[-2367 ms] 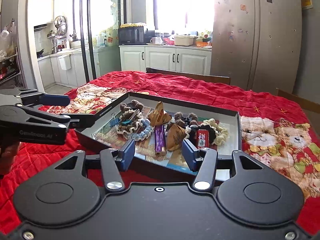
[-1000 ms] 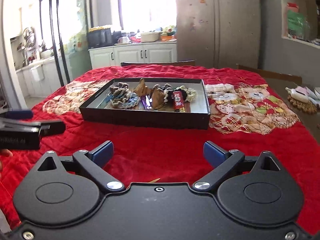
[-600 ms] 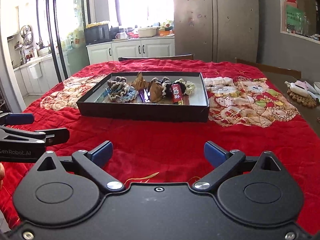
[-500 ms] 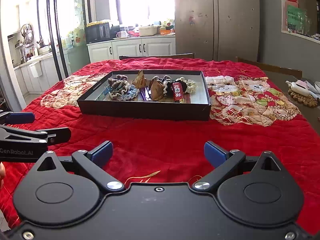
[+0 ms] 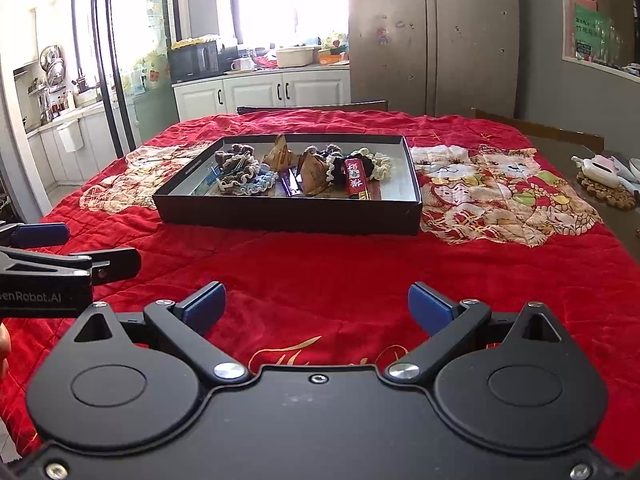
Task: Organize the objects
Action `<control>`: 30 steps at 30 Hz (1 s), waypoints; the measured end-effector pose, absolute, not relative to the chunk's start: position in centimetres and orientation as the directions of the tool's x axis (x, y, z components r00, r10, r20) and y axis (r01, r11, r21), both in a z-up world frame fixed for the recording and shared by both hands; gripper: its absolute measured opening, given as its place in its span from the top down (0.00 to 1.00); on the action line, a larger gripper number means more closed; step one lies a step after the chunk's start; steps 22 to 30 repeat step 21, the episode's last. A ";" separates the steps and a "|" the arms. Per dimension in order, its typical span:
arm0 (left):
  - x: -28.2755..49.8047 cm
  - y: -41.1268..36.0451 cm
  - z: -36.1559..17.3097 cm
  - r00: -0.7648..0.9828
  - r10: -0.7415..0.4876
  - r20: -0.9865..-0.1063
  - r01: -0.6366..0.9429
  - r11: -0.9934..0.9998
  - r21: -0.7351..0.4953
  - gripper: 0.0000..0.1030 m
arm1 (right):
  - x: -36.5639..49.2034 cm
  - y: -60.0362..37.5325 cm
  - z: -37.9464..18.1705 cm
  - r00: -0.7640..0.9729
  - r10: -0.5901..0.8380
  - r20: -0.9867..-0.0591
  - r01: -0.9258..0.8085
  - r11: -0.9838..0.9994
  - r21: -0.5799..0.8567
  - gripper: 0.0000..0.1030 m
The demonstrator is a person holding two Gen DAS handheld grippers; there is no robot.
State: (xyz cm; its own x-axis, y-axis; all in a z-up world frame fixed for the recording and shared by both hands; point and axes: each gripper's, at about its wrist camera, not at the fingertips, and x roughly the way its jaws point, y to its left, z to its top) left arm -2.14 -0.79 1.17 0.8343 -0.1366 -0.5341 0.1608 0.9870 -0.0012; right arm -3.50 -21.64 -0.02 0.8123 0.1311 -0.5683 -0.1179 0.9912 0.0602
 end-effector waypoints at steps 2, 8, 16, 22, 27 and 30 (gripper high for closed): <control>-2.2 -0.8 1.2 0.835 -0.138 -0.532 0.162 0.987 -0.001 0.00 | -3.5 -21.6 0.0 0.813 0.131 -0.568 -0.119 0.991 0.059 0.05; -2.2 -0.8 1.1 0.833 -0.140 -0.535 0.162 0.987 -0.006 0.00 | -3.6 -21.5 0.0 0.813 0.131 -0.568 -0.119 0.991 0.057 0.05; -2.6 -0.7 1.3 0.851 -0.150 -0.503 0.169 0.986 -0.007 0.00 | -3.6 -21.5 0.0 0.812 0.131 -0.569 -0.118 0.991 0.060 0.05; -2.3 -0.6 1.2 0.838 -0.155 -0.523 0.166 0.986 -0.026 0.00 | -3.6 -21.6 0.0 0.811 0.133 -0.570 -0.119 0.991 0.062 0.05; -2.3 -0.6 1.2 0.838 -0.155 -0.523 0.166 0.986 -0.026 0.00 | -3.6 -21.6 0.0 0.811 0.133 -0.570 -0.119 0.991 0.062 0.05; -2.3 -0.6 1.2 0.838 -0.155 -0.523 0.166 0.986 -0.026 0.00 | -3.6 -21.6 0.0 0.811 0.133 -0.570 -0.119 0.991 0.062 0.05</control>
